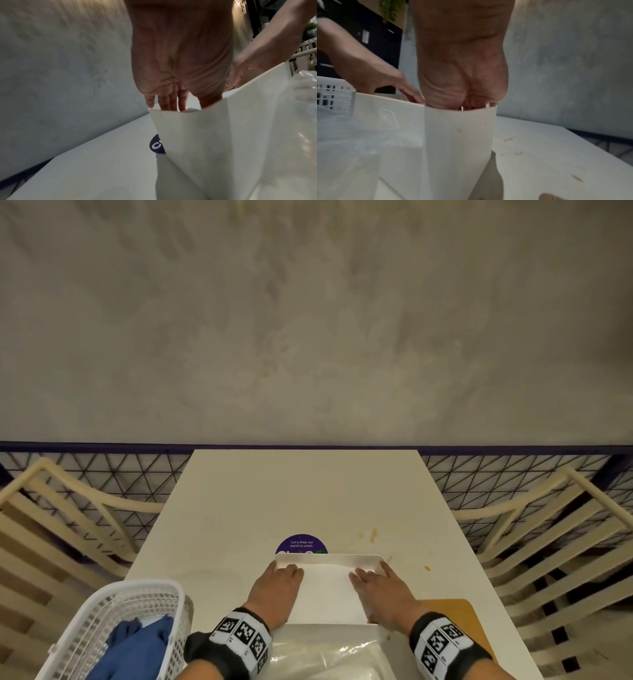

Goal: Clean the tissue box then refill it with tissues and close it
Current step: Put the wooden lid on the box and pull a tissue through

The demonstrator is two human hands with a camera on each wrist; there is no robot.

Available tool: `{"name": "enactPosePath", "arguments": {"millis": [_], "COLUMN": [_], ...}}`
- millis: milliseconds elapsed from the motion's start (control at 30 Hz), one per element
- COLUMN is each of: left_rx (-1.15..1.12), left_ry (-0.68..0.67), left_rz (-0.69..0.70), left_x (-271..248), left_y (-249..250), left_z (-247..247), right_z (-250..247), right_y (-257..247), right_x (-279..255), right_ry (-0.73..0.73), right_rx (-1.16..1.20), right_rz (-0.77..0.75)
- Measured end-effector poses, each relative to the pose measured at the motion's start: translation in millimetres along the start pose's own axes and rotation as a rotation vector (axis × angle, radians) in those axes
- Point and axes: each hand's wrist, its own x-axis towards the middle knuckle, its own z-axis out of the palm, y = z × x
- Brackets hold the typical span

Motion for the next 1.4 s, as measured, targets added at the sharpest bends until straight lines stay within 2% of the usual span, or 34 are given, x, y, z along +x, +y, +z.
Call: {"name": "enactPosePath", "arguments": {"millis": [200,300,367,400,433,467,533,600,667,767,900,1067,1167,1300,1333,1400], "left_rx": [0.028,-0.019,-0.052,-0.078,-0.112,-0.157,-0.287,-0.436,-0.547,-0.643,-0.695,-0.851,-1.040,-1.272,-1.368,-1.565], "left_ry": [0.019,0.011,0.025,0.041,0.067,0.104,0.196,0.299,0.404,0.462,0.383,0.383,0.379,0.203,0.169,0.192], "left_rz": [-0.031,-0.034,-0.044,-0.055,-0.066,-0.074,-0.075,-0.062,-0.061,-0.036,0.009,0.035,-0.028,-0.096,-0.116,-0.192], "left_x": [-5,-13,-22,-27,-33,-39,-51,-61,-69,-80,-89,-94,-91,-86,-86,-87], "left_y": [7,3,-1,-3,-3,-3,2,12,26,50,73,90,100,101,98,88], "left_z": [-11,-21,-26,-28,-30,-31,-31,-26,-22,-20,-18,-35,-51,-61,-60,-56], "right_z": [-3,-5,7,17,27,38,63,80,94,99,82,29,-8,-40,-43,-45], "right_y": [4,14,27,36,43,51,60,55,47,36,33,37,31,12,7,-2], "right_x": [-7,-33,-57,-71,-86,-100,-122,-136,-140,-145,-159,-190,-204,-191,-183,-168], "right_ry": [0.051,0.204,0.430,0.538,0.587,0.542,0.250,-0.008,-0.025,0.078,0.079,0.190,0.271,0.329,0.349,0.426], "right_rx": [0.052,0.296,0.546,0.623,0.657,0.650,0.598,0.633,0.660,0.601,0.561,0.451,0.387,0.381,0.387,0.435], "right_rz": [-0.027,0.002,0.152,0.284,0.438,0.582,0.796,0.865,0.874,0.927,0.863,0.635,0.446,0.170,0.132,0.124]}}
